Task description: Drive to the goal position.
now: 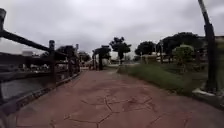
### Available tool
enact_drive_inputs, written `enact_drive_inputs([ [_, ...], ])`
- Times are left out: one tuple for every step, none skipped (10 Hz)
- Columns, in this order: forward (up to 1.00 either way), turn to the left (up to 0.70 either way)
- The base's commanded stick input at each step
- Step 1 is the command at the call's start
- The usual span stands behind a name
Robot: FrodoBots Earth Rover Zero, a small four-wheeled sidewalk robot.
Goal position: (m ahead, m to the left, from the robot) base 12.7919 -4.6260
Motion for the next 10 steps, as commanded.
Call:
enact_drive_inputs([
  [1.0, 0.0],
  [1.0, 0.0],
  [1.0, 0.0],
  [1.0, 0.0],
  [1.0, 0.0],
  [1.0, 0.0],
  [1.0, 0.0],
  [1.0, 0.0],
  [1.0, 0.0],
  [0.99, 0.0],
])
